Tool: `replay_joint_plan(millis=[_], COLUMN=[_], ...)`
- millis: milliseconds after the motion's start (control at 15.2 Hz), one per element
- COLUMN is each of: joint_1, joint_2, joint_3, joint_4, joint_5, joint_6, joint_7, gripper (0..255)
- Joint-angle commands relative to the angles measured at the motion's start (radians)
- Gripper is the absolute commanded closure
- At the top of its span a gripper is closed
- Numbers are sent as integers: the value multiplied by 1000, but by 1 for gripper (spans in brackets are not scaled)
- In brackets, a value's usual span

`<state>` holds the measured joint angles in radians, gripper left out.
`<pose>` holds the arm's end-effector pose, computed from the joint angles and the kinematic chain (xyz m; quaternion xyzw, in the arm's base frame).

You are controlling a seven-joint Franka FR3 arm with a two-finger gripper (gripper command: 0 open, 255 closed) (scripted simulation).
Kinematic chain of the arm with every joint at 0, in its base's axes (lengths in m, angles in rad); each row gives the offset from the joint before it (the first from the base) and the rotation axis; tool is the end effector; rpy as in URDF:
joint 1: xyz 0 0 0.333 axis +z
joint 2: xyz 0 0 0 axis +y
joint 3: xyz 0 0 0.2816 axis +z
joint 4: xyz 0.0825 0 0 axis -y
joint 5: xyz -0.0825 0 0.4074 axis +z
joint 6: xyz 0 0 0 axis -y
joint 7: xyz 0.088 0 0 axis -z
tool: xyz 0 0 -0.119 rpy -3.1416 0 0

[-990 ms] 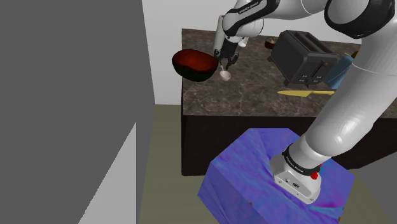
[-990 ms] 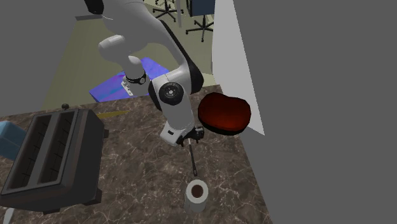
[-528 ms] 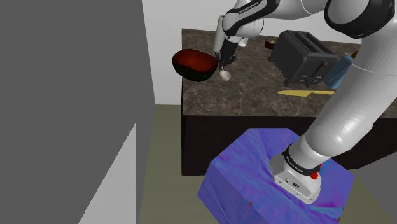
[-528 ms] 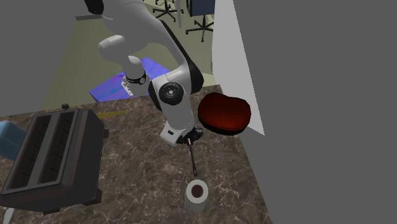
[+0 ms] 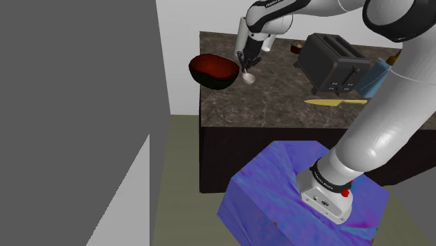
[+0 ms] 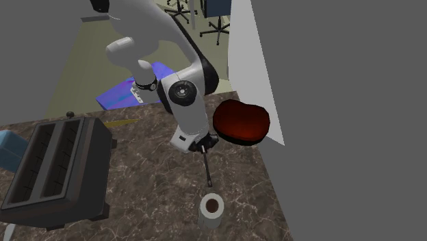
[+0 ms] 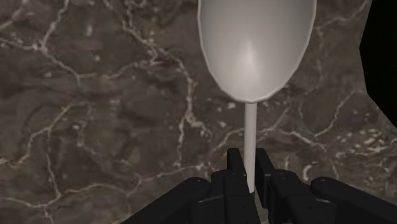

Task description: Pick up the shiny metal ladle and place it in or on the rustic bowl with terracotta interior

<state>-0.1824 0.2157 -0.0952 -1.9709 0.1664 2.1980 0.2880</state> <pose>0.5897 -0.1595 0.3054 -0.9444 0.3236 -0.0063 0.0575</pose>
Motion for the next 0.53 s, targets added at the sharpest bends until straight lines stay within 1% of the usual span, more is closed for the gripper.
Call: replay_joint_plan(millis=[0,462], joint_1=[0,1], joint_2=[-12,-50], joint_3=[-1,-4], joint_4=[11,58], joint_5=[-4,-16], joint_6=[-23,-107], joint_7=[4,19], gripper=[255,255])
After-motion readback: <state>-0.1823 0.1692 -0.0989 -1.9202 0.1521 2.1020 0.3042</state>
